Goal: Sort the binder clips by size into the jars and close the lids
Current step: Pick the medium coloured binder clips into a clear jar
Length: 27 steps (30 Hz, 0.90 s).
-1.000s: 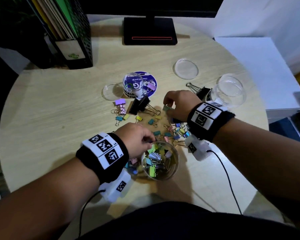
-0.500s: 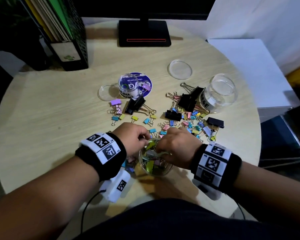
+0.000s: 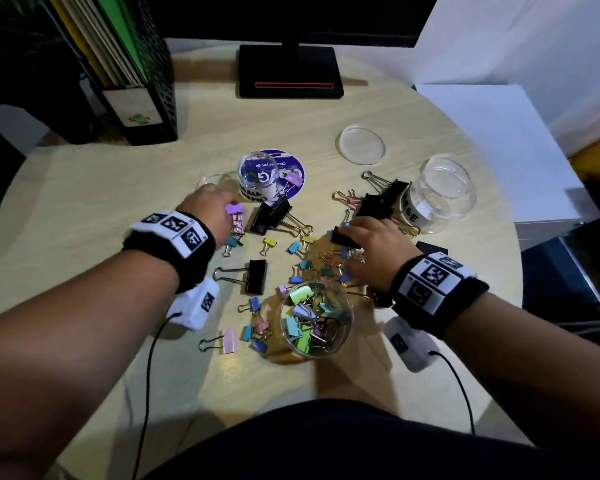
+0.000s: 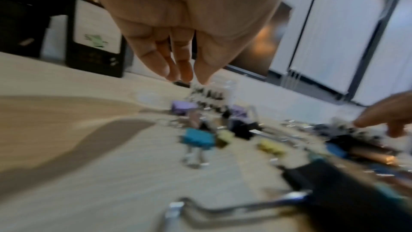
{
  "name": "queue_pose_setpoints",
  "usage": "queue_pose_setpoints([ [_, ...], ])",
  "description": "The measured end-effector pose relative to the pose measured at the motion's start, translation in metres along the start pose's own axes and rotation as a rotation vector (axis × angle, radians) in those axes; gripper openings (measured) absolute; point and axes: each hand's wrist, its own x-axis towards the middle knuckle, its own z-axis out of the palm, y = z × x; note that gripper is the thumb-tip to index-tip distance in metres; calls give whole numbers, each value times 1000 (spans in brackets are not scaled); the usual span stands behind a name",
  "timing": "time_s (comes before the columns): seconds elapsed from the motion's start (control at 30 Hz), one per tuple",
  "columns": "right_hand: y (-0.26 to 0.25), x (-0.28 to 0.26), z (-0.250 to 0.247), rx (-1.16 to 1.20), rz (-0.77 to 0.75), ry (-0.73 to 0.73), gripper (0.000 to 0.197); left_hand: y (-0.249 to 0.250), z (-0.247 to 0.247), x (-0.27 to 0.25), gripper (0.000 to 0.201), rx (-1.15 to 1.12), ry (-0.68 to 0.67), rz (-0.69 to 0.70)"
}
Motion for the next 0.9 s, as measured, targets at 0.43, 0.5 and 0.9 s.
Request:
queue_pose_setpoints([
  [0.43,-2,12,13,-9,14,-133,61,-19,17,22,52,157,-96,78],
  [0.5,-2,12,14,-11,16,-135,65,-24,18,21,46,143,-61,87],
  [0.9,-4,8,12,-22,21,-94,60,-30,22,1,26,168,-89,106],
])
